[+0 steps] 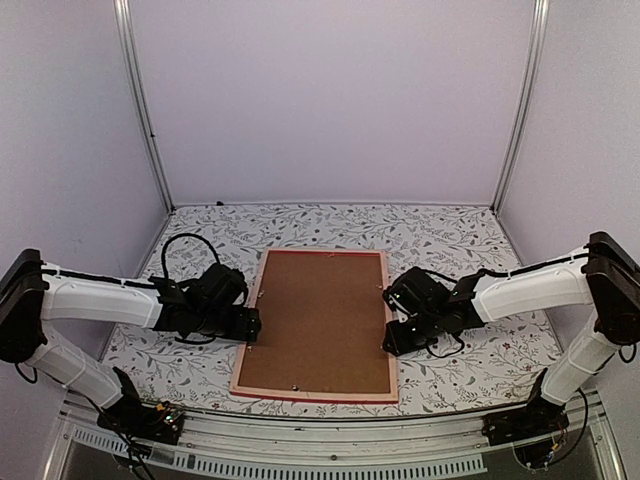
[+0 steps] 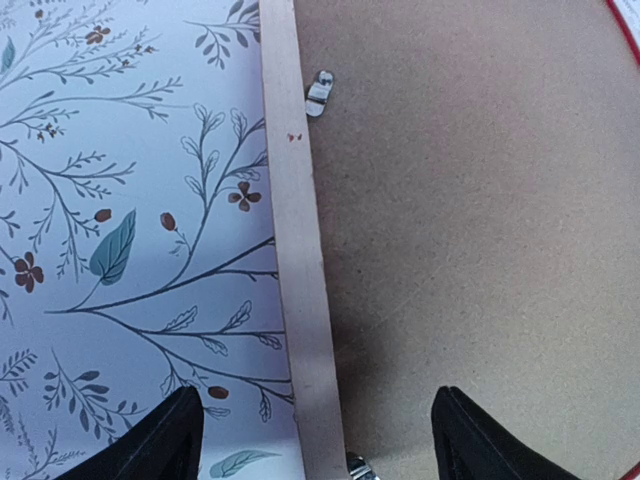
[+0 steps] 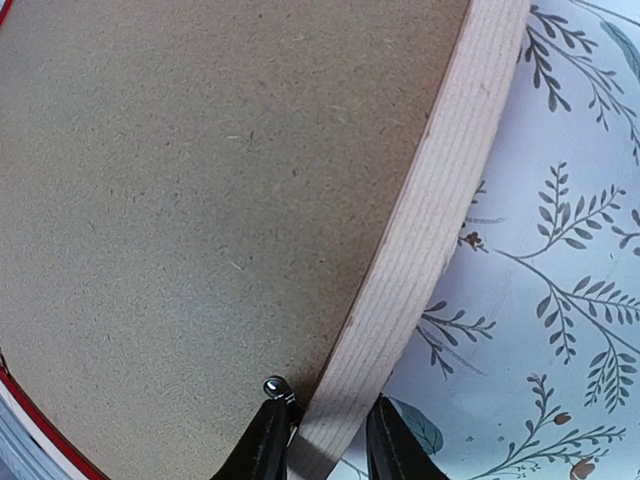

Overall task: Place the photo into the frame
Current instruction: Press the fastener onto the backboard.

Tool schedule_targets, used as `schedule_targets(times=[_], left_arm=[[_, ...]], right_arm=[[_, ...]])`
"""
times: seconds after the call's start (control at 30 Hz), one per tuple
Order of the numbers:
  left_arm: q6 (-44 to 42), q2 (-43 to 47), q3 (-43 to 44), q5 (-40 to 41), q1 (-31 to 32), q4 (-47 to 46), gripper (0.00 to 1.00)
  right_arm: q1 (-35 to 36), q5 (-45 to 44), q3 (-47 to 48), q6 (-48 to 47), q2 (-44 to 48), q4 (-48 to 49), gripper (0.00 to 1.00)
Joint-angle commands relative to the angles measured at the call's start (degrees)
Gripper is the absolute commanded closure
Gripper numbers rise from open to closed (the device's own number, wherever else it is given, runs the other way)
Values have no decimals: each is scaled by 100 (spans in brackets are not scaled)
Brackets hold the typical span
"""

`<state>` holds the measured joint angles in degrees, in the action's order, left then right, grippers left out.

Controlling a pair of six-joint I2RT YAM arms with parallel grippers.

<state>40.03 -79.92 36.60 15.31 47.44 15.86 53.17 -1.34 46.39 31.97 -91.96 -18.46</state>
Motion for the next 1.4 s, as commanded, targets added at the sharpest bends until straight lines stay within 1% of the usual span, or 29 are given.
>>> schedule_targets(times=[0.0, 0.1, 0.13, 0.2, 0.3, 0.37, 0.43, 0.53, 0.6, 0.77, 0.9, 1.03, 1.2, 1.23, 1.37], left_arm=[[-96, -7, 23, 93, -24, 84, 19], [-109, 9, 24, 103, -24, 89, 19], [-114, 9, 35, 108, -19, 87, 19], [-121, 4, 38, 112, -24, 86, 19], [-156, 9, 55, 112, -24, 89, 19], [-187, 27, 87, 105, -24, 100, 18], [-243, 58, 116, 81, -26, 108, 14], [-395, 100, 181, 23, -32, 108, 6], [-510, 99, 247, -56, -32, 100, 3], [-973, 153, 358, -551, 0, -162, 2], [-1384, 312, 341, -1059, 150, -582, 3], [-1931, 371, 424, -1347, 554, -794, 2], [-2432, 75, 722, -1484, 1054, -754, 2], [-2523, -39, 826, -1487, 1156, -743, 2], [-2908, -436, 1168, -1702, 1661, -682, 3]], right_arm=[[-17, 15, 1, -215, -84, -274, 67], [-17, 75, -7, -178, -10, -216, 50], [-17, 73, -7, -150, 21, -207, 47], [-23, 75, -16, -124, 78, -194, 43], [-34, 73, -16, -73, 170, -183, 42], [-80, 73, -25, -35, 193, -183, 43], [-144, 73, -33, 20, 192, -198, 45], [-288, 73, -25, 150, 146, -243, 53], [-378, 73, -14, 218, 115, -246, 58], [-570, 73, 140, 218, -61, -237, 69], [-772, 74, 359, 158, -254, -237, 73], [-1060, 77, 654, -63, -422, -230, 75], [-1287, 332, 968, -378, -640, -202, 74], [-1303, 348, 1009, -409, -682, -210, 73], [-1335, 414, 1060, -480, -599, -265, 63]])
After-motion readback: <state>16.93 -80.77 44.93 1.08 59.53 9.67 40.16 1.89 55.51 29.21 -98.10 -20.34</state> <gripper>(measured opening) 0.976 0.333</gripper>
